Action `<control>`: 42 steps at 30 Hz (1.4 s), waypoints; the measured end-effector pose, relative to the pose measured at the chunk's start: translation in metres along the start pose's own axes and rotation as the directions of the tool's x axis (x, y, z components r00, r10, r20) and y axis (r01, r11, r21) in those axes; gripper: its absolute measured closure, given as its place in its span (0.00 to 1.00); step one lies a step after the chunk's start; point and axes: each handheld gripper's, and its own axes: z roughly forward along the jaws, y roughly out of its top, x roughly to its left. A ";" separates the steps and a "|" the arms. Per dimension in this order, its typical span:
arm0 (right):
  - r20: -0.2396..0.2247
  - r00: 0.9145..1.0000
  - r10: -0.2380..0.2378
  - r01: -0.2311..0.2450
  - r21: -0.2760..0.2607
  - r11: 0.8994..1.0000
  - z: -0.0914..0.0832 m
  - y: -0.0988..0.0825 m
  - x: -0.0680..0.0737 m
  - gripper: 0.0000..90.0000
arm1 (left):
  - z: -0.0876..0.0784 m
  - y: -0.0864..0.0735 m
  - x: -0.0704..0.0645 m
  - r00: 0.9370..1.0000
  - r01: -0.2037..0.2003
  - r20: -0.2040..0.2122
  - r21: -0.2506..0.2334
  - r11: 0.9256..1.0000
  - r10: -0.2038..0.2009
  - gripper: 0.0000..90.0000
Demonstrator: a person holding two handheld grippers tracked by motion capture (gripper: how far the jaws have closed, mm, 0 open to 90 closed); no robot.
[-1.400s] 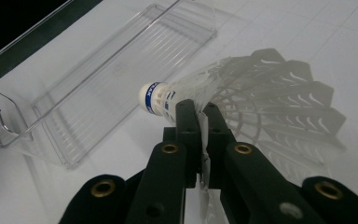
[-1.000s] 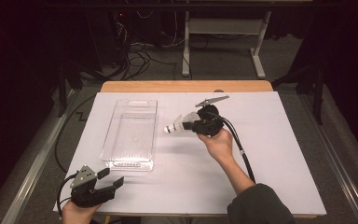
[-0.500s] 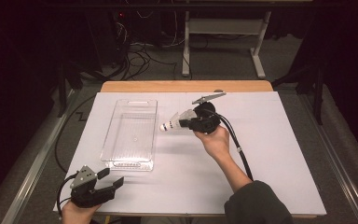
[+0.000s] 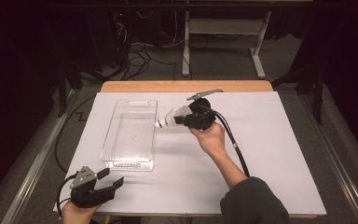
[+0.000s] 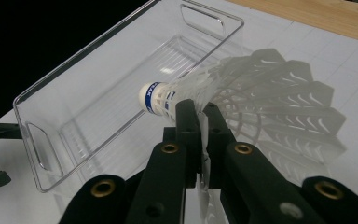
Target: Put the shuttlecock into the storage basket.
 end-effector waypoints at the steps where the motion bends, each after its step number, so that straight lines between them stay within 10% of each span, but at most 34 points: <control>1: -0.001 1.000 -0.001 0.001 -0.002 1.000 0.001 0.000 0.001 0.99 | 0.000 0.000 0.000 1.000 -0.002 0.001 0.001 1.000 0.002 0.37; 42: -0.014 1.000 -0.026 0.026 0.014 1.000 0.051 0.035 0.026 0.99 | -0.001 0.000 -0.002 1.000 -0.010 0.012 -0.004 1.000 0.010 0.37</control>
